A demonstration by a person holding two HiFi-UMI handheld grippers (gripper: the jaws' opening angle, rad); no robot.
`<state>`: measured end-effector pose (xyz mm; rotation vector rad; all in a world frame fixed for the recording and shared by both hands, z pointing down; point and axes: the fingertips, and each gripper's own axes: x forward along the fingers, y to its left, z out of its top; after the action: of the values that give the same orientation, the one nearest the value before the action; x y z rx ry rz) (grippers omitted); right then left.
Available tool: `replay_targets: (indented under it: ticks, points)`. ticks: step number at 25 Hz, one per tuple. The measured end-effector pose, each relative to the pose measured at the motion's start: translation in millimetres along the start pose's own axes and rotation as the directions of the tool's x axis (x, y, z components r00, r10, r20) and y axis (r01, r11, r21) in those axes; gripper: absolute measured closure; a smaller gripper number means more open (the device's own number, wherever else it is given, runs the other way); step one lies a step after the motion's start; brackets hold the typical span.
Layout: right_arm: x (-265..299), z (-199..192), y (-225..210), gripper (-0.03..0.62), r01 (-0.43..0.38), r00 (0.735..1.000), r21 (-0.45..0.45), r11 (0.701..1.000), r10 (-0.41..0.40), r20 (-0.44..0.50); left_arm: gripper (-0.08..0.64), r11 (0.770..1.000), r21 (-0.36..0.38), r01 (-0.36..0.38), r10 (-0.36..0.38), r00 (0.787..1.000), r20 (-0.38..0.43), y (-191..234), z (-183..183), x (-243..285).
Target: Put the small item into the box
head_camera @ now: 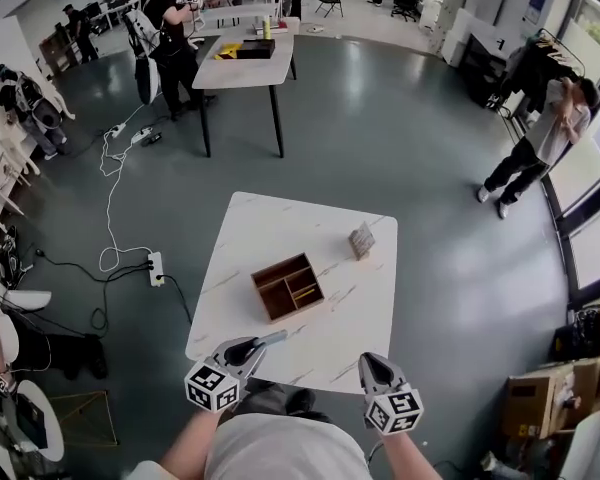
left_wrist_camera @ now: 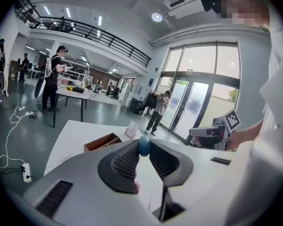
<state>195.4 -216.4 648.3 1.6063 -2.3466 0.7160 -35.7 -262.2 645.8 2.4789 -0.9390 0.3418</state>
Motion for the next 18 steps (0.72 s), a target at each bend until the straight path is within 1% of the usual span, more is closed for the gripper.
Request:
replay_targets:
  ticks: [3, 11, 18]
  points:
    - [4.3, -0.6, 1.6, 0.554, 0.018, 1.000, 0.009, 1.000, -0.018, -0.008, 0.485, 0.999, 0.027, 0.029, -0.028, 0.999, -0.035, 10.3, -0.9, 12.7]
    - [22.1, -11.6, -6.4, 0.554, 0.079, 0.995, 0.043, 0.996, -0.076, -0.071, 0.485, 0.992, 0.088, 0.089, -0.078, 0.990, -0.117, 36.0, -7.2, 60.4]
    - [35.3, -15.8, -3.8, 0.554, 0.114, 0.989, 0.078, 0.990, -0.106, -0.100, 0.486, 0.986, 0.119, 0.116, -0.091, 0.977, -0.195, 60.5, -26.7, 102.0]
